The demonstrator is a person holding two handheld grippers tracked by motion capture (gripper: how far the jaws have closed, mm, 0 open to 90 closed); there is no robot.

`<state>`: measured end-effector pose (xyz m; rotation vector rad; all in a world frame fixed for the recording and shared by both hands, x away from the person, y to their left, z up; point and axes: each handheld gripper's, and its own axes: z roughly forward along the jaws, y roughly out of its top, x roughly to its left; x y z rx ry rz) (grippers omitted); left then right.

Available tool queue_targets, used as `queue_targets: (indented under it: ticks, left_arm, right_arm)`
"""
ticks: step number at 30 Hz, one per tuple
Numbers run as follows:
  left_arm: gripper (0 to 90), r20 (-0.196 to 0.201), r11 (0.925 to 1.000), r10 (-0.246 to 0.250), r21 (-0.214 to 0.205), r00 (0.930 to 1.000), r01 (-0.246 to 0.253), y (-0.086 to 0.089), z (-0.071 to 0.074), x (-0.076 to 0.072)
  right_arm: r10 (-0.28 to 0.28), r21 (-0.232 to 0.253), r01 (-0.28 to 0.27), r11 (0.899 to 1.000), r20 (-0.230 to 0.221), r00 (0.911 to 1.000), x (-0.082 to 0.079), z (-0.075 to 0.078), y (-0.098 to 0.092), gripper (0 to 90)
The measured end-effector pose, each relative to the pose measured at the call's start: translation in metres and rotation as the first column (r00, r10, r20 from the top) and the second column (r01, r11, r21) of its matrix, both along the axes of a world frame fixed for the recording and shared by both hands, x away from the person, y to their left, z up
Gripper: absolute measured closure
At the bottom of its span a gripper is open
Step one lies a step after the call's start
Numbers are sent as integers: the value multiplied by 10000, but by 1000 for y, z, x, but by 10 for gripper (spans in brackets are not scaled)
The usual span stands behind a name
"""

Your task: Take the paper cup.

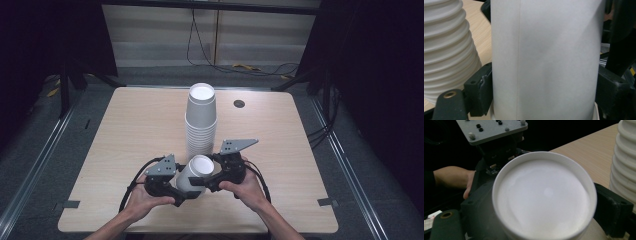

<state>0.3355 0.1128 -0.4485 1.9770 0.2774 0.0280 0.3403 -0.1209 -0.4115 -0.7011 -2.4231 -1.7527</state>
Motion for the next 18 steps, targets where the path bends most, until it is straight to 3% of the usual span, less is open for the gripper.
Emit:
queue_targets:
  ticks: [11, 18]
  left_arm:
    - [161, -376, 9997, -247, 73, 9990, 250, 5, 2, 2]
    - [163, -419, 9991, -53, 409, 9991, 70, 9, 8, 6]
  right_arm:
    - [-124, 119, 123, 9999, 119, 9999, 0, 7, -12, 138]
    - [120, 124, -122, 9998, 160, 9998, -2, 6, -16, 138]
